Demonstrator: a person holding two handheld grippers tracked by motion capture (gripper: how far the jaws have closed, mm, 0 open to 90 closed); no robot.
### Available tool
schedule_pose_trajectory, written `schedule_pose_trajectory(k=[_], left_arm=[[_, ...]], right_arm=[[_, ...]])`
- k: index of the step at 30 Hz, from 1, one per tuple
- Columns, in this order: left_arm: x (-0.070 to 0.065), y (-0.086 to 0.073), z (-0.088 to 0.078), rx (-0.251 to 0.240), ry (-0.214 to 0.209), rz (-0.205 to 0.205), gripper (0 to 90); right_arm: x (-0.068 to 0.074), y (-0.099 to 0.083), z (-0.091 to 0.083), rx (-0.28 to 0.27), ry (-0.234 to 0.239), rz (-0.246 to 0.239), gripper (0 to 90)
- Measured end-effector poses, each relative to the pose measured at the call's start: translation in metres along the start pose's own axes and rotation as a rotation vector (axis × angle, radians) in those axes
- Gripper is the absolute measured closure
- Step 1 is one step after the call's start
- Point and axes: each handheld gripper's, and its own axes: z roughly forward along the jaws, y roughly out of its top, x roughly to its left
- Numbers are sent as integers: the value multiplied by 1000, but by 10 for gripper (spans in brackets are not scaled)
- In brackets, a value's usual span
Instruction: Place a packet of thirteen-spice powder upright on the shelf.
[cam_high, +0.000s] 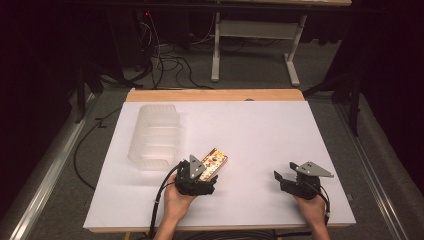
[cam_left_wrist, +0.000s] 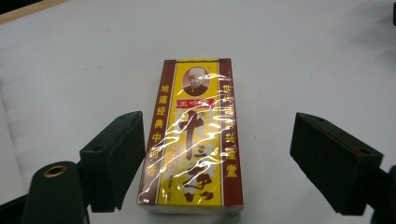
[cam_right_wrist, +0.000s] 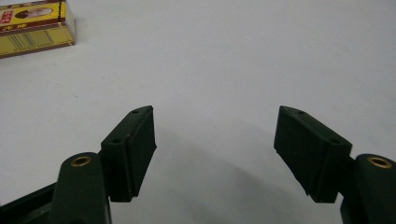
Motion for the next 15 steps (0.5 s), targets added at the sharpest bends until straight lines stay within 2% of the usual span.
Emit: schedule_pose_trajectory(k=[9, 10, 15], left_arm=[[-6, 22, 9, 33, -2, 37, 186], [-5, 26, 13, 50, -2, 41, 185], [-4, 34, 22, 78, 17, 28, 173]], right_arm=[[-1, 0, 0, -6, 3, 1, 296], [-1, 0, 0, -8, 2, -1, 296], [-1, 0, 0, -9, 2, -2, 296]])
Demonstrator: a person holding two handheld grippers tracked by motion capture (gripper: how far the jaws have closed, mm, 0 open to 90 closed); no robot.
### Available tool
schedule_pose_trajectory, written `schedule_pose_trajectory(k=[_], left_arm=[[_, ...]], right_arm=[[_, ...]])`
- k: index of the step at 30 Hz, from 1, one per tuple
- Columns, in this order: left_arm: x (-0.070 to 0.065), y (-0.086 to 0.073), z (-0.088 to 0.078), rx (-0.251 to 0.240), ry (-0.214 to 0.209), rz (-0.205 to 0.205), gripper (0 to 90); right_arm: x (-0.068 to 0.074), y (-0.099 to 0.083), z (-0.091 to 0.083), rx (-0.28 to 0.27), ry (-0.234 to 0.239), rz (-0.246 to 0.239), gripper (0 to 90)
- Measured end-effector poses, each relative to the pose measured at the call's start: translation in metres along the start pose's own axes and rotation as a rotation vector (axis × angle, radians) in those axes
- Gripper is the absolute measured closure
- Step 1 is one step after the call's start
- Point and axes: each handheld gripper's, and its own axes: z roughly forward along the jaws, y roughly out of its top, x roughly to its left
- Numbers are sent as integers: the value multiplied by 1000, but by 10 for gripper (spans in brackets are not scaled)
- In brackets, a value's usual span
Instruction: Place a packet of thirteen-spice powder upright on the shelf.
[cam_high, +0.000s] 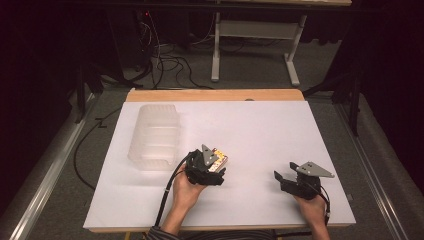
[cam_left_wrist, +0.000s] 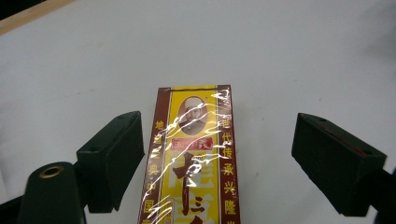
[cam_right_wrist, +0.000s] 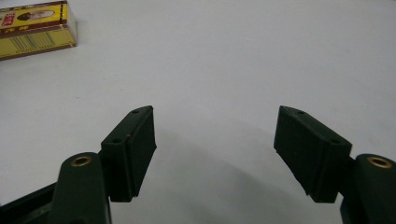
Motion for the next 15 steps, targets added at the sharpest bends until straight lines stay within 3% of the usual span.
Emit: schedule_pose_trajectory(k=[15], left_arm=[[4, 14, 24, 91, 0, 13, 166]], right_arm=[[0, 0, 0, -2, 2, 2, 296]])
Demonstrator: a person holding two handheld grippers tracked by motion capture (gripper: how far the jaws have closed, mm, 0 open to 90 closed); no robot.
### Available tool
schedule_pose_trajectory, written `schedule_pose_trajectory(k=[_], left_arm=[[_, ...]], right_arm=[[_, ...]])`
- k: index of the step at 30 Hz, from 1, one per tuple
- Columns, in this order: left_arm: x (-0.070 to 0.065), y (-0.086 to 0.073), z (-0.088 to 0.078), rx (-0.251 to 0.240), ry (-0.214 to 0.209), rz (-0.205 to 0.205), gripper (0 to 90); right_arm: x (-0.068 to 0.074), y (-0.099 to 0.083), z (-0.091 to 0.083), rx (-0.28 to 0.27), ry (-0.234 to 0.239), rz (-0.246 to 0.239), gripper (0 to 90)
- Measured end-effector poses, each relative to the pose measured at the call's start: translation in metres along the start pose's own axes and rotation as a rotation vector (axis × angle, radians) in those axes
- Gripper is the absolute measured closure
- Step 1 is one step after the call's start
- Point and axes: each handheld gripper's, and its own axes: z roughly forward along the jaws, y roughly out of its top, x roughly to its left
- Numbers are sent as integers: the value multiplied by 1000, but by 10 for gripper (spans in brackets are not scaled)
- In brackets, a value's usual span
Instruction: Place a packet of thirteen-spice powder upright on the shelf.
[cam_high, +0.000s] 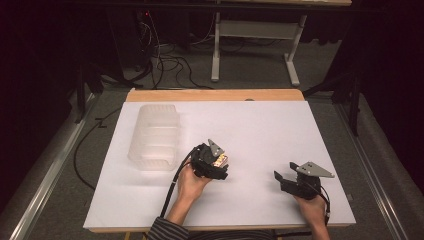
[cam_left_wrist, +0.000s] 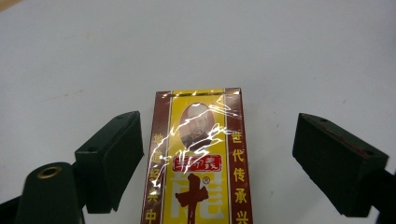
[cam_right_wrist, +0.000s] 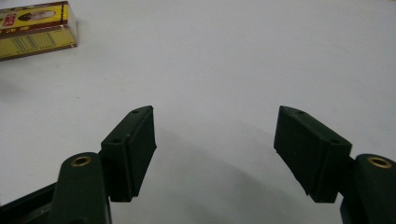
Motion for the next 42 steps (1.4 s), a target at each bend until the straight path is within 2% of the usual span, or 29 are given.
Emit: schedule_pose_trajectory(k=[21, 24, 30, 42], left_arm=[[8, 2, 16, 20, 13, -24, 199], [8, 4, 23, 45, 12, -26, 201], [10, 5, 30, 62, 15, -46, 213], [12, 4, 34, 65, 20, -55, 244]], right_arm=[[0, 0, 0, 0, -6, -4, 297], [0, 0, 0, -5, -4, -6, 297], [0, 0, -1, -5, -2, -2, 297], [0, 0, 0, -4, -4, -4, 297]])
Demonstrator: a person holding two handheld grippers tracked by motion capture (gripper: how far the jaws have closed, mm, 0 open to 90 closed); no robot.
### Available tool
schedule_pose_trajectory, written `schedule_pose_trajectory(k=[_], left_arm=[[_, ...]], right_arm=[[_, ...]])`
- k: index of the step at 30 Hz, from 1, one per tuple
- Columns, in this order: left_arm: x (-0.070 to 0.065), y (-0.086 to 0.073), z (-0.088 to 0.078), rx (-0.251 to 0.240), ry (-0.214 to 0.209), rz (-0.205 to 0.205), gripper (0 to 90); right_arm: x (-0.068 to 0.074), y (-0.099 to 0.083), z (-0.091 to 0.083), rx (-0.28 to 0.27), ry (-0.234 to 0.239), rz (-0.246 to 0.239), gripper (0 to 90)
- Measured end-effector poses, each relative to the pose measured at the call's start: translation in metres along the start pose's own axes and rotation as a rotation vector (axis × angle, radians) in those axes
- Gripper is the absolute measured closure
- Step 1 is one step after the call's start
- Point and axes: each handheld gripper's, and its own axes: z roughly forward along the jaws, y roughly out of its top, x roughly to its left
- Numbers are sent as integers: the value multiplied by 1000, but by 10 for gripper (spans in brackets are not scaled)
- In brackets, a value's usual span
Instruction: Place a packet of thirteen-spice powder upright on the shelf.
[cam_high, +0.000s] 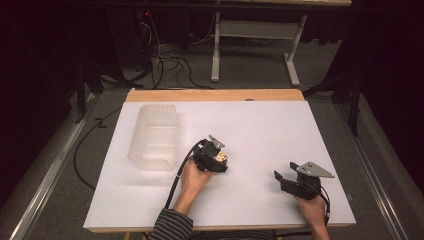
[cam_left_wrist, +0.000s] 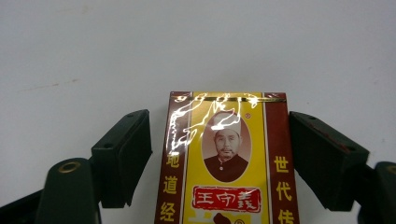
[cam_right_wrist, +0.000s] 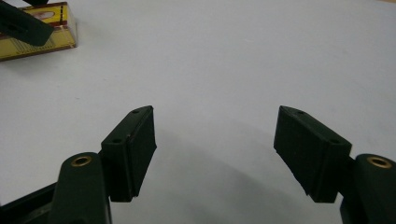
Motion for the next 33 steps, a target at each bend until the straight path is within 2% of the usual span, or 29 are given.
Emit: schedule_pose_trajectory(k=[15, 20, 33], left_arm=[[-2, -1, -1, -5, -3, 23, 317], [-4, 0, -12, -67, 6, 34, 325], [-5, 0, -37, -162, 2, 42, 326]], right_arm=[[0, 0, 0, 0, -2, 0, 296], [0, 0, 0, 1, -2, 3, 297], [0, 0, 1, 6, -4, -1, 296]])
